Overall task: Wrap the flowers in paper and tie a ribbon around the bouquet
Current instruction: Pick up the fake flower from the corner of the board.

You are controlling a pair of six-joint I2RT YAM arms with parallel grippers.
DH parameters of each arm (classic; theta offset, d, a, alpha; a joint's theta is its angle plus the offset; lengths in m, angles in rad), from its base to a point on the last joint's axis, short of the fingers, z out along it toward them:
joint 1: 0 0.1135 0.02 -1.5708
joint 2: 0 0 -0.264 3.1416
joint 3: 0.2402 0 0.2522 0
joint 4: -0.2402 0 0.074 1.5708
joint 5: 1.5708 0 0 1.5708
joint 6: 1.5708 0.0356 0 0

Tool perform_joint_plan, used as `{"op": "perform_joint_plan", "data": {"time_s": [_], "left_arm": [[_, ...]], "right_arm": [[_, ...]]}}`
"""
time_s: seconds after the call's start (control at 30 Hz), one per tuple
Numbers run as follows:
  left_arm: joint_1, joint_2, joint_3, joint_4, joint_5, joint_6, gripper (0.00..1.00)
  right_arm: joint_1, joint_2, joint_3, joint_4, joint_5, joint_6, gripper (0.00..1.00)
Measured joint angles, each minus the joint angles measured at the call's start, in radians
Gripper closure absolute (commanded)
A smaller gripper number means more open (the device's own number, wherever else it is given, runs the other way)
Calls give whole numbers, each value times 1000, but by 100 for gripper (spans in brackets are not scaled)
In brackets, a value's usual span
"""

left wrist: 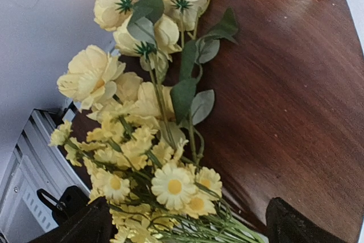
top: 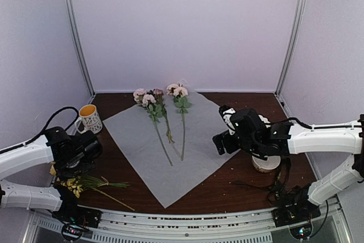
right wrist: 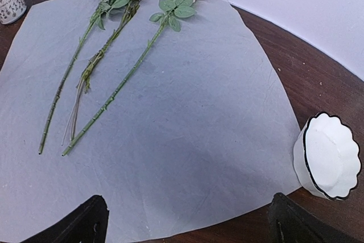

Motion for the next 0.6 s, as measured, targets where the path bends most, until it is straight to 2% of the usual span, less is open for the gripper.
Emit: {"op": "perform_joint_plan", "data": {"time_s": [0.1, 0.3, 0.37, 0.47, 0.6], "left_arm": [[41, 29, -2, 9, -29, 30, 4], [93, 93, 10, 24, -95, 79, 18], [98, 92, 5, 43, -101, 92, 26], [98, 85, -24, 98, -100, 115, 46], [103, 81, -65, 169, -98, 157, 58]], "right_arm": [[0, -5, -7, 1, 0, -8, 0], [0, -5, -7, 1, 0, -16, 0], [0, -5, -7, 1, 0, -16, 0], [0, -5, -7, 1, 0, -15, 0], [0, -5, -6, -2, 0, -15, 0]]}}
